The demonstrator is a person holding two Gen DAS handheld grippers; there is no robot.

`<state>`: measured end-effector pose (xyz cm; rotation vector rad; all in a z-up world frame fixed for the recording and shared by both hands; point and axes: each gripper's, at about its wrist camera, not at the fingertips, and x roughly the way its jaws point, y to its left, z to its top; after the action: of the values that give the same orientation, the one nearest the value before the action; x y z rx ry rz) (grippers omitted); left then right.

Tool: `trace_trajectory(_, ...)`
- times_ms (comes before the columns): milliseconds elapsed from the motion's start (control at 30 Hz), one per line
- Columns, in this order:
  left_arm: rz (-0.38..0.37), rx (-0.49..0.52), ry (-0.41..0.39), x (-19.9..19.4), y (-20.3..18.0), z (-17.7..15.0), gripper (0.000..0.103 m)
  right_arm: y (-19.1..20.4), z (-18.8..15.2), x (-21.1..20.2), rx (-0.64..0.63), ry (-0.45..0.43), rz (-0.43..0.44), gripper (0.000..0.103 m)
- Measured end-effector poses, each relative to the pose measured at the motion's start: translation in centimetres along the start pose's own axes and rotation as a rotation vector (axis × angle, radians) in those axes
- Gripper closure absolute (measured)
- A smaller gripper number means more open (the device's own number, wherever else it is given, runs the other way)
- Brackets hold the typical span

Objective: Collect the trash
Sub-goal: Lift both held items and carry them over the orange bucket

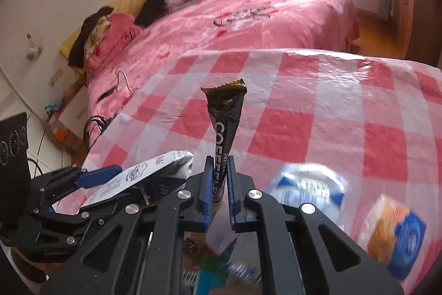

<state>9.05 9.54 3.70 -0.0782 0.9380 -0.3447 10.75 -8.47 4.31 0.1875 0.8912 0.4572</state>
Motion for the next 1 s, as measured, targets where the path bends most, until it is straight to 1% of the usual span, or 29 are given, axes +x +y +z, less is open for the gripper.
trace_trajectory(167,-0.006,-0.030,-0.036,-1.9,-0.2,-1.4,0.046,-0.3,-1.3,-2.9,0.046,-0.102,-0.028,0.095)
trace_trajectory(300,-0.029,-0.074,-0.055,-3.4,0.0,-2.4,0.047,-0.7,-2.0,-5.9,0.085,-0.202,-0.057,0.095)
trace_trajectory(433,-0.053,-0.096,-0.073,-4.6,0.0,-3.4,0.047,-1.3,-2.7,-8.3,0.118,-0.269,-0.068,0.095)
trace_trajectory(767,-0.089,-0.132,-0.103,-7.3,0.1,-5.8,0.048,-1.2,-4.8,-13.0,0.147,-0.379,-0.100,0.095)
trace_trajectory(1000,-0.104,-0.150,-0.120,-9.2,0.5,-7.5,0.048,0.2,-6.1,-15.3,0.147,-0.404,-0.093,0.095)
